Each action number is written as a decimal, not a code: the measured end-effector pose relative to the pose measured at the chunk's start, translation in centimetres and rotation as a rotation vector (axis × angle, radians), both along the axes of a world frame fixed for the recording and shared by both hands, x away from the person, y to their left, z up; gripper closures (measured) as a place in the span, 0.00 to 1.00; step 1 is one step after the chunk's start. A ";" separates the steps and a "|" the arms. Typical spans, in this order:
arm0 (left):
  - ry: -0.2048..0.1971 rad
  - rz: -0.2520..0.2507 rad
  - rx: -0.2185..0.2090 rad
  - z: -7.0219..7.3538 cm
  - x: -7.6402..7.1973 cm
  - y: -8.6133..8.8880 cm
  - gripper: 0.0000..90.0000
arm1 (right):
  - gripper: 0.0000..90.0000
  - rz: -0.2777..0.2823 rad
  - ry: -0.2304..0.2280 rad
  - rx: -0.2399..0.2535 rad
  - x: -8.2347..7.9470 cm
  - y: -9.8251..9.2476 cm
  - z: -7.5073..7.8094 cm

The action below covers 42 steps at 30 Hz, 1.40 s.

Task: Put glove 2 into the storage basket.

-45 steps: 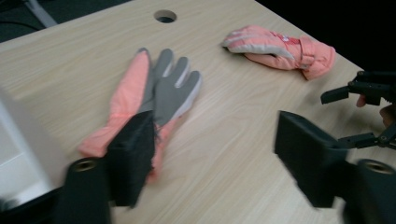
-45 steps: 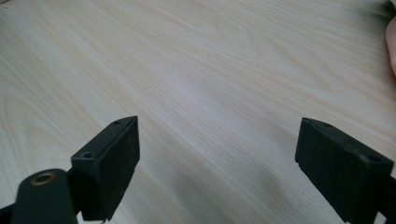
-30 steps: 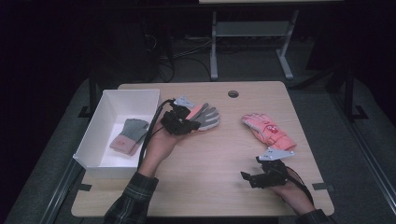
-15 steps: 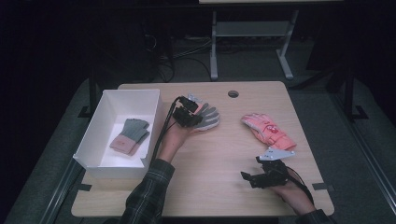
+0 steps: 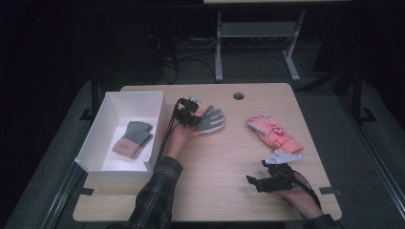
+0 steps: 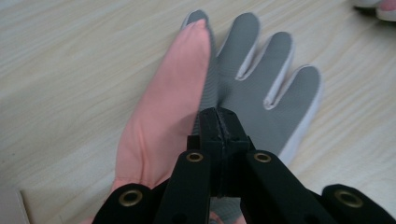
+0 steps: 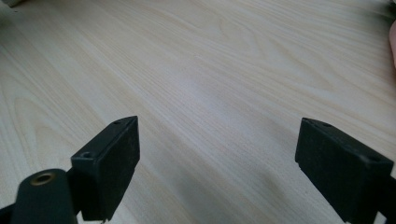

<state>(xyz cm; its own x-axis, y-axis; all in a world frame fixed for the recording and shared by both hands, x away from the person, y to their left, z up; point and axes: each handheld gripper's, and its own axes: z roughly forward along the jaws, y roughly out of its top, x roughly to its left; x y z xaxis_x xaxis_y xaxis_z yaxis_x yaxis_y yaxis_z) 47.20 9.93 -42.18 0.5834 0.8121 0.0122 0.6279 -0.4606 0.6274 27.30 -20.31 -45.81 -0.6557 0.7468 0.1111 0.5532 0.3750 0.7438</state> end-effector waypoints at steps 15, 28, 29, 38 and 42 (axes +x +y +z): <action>0.101 -0.116 -0.051 -0.6 -1.3 -1.6 1.00 | 0.15 -0.001 0.003 0.002 0.0 0.0 0.0; 0.138 -0.268 -0.074 -0.7 -5.3 -4.0 1.00 | 0.15 -0.002 0.003 -0.001 0.0 -0.1 0.0; 0.139 -0.276 -0.079 -0.7 -5.8 -4.0 1.00 | 0.15 -0.001 0.003 -0.002 0.0 -0.1 0.0; 0.162 -0.360 -0.104 -0.8 -9.9 -4.7 1.00 | 0.15 -0.003 0.001 -0.002 -0.1 0.0 0.0; 0.145 -0.369 -0.124 0.0 -10.2 -4.7 1.00 | 0.15 -0.007 0.004 -0.001 -0.1 0.1 0.1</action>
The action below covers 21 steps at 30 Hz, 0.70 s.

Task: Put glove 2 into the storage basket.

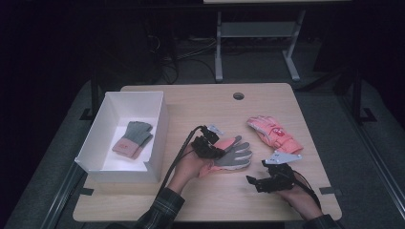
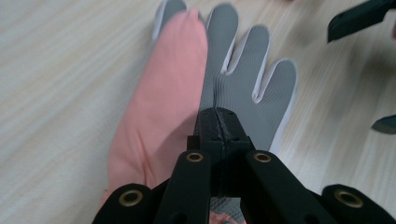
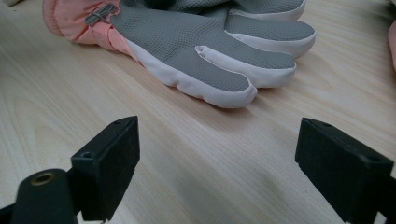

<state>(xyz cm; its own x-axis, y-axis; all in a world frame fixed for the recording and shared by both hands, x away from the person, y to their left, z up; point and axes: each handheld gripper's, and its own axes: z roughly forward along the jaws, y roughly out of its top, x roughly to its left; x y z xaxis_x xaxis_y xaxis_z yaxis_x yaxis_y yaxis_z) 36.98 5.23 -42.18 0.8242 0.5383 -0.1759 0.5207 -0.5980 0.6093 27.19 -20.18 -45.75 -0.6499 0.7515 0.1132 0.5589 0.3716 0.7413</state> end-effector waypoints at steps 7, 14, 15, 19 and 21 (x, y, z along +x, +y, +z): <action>-0.049 0.093 0.019 1.9 2.1 2.3 1.00 | 0.15 0.002 0.001 -0.001 0.1 -0.2 -0.1; 0.012 0.127 0.117 -0.5 4.1 3.6 1.00 | 0.15 0.000 0.000 -0.002 0.0 -0.2 0.0; 0.022 0.114 0.129 -0.9 3.9 3.5 1.00 | 0.15 0.000 0.000 -0.004 0.1 -0.2 -0.1; 0.036 0.093 0.145 -1.2 3.2 3.7 1.00 | 0.15 -0.004 0.002 0.002 0.1 -0.2 -0.1; 0.038 0.087 0.150 -1.2 2.9 3.8 1.00 | 0.15 -0.005 0.003 0.001 0.1 -0.3 -0.1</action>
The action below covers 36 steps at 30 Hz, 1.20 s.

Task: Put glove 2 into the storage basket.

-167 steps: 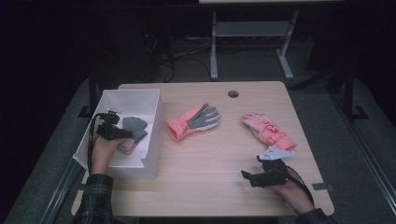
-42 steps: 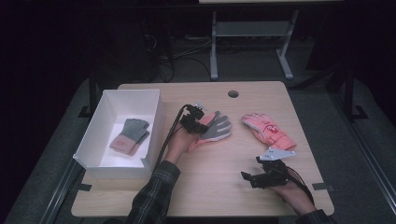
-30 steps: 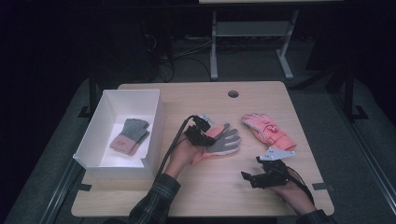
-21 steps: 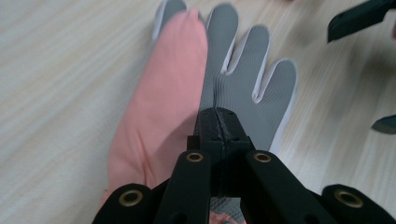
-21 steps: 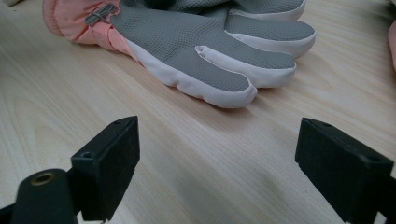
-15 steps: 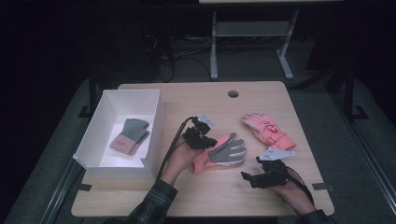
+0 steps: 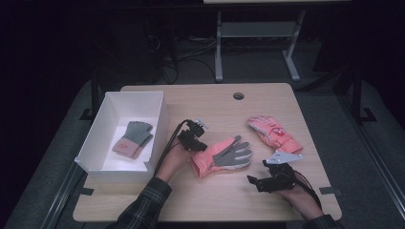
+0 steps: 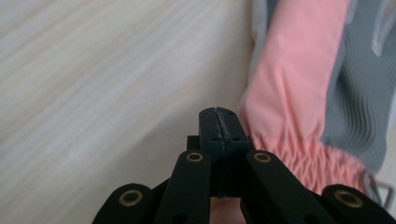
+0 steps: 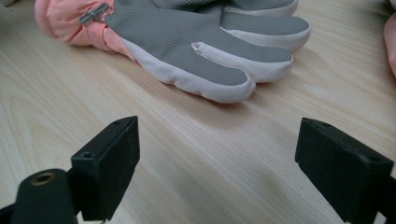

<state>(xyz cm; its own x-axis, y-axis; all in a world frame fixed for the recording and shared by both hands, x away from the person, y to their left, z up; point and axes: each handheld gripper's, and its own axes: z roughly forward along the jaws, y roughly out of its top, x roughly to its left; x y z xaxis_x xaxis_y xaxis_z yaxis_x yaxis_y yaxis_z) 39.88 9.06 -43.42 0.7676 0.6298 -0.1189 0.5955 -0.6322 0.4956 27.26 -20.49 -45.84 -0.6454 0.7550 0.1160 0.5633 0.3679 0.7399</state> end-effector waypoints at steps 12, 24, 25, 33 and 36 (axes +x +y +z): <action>0.062 -0.091 -0.072 -0.2 -3.9 0.8 1.00 | 0.15 -0.005 -0.004 0.003 0.0 -0.2 0.1; 0.087 -0.195 -0.096 -0.4 -6.4 0.1 1.00 | 0.15 -0.020 -0.005 0.004 0.1 -0.8 0.3; 0.087 -0.205 -0.100 -0.3 -6.6 -0.3 1.00 | 0.15 -0.026 -0.007 0.009 0.1 -0.9 0.3; 0.085 -0.286 -0.114 -0.7 -7.4 -3.1 1.00 | 0.15 -0.056 -0.012 0.010 -0.8 -2.3 0.5; 0.080 -0.306 -0.113 -0.7 -7.4 -4.1 1.00 | 0.15 -0.070 -0.017 0.010 -1.2 -3.0 0.5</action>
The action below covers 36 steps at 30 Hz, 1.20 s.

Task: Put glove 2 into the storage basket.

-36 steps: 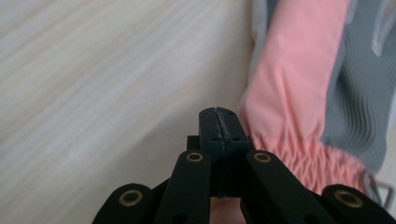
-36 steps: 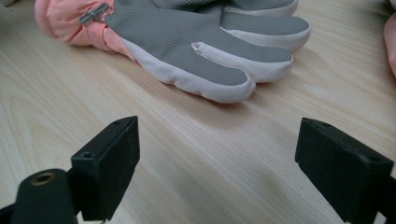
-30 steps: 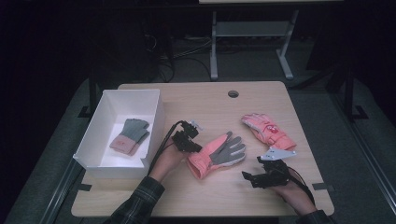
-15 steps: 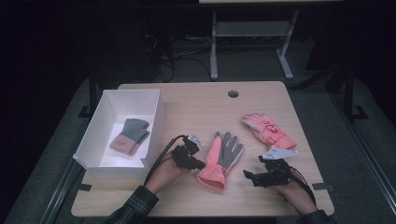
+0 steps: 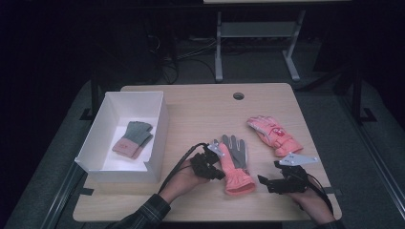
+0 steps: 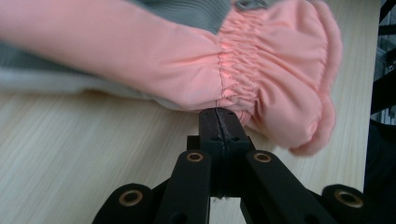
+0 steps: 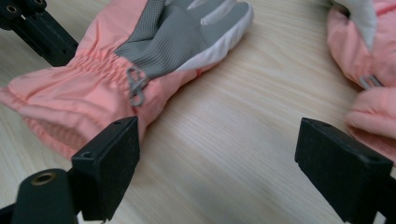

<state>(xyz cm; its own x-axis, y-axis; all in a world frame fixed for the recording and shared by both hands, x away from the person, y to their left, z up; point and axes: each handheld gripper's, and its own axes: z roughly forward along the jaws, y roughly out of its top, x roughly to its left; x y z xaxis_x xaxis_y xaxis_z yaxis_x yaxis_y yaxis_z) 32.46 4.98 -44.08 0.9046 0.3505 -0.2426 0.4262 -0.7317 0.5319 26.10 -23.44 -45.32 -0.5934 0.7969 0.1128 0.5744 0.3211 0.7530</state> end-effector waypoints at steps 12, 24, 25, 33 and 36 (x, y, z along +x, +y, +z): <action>-0.008 -0.050 -0.016 -0.3 0.4 -3.8 1.00 | 0.15 -0.016 0.002 0.001 -1.1 -1.7 -0.3; -0.076 -0.024 -0.055 0.6 -0.1 -1.6 0.89 | 0.15 0.031 0.027 -0.028 -1.2 -1.5 -0.3; -0.089 -0.016 -0.061 0.7 -0.3 -0.8 0.81 | 0.15 0.042 0.036 -0.028 -1.3 -1.5 0.0; -0.132 -0.011 -0.045 0.6 -1.3 2.0 0.52 | 0.15 0.041 0.037 -0.063 -1.7 -1.3 0.5; -0.154 0.002 -0.053 0.5 -1.9 3.5 0.44 | 0.16 0.037 0.040 -0.074 -1.7 -1.2 0.6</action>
<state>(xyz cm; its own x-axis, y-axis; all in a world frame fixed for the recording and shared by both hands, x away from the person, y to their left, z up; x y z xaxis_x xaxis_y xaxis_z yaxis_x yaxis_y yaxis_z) 30.52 8.51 -43.57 0.9319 0.3425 -0.1196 0.3380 -0.6999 0.6292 24.39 -24.69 -44.75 -0.6190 0.7814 0.0785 0.5901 0.3968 0.7031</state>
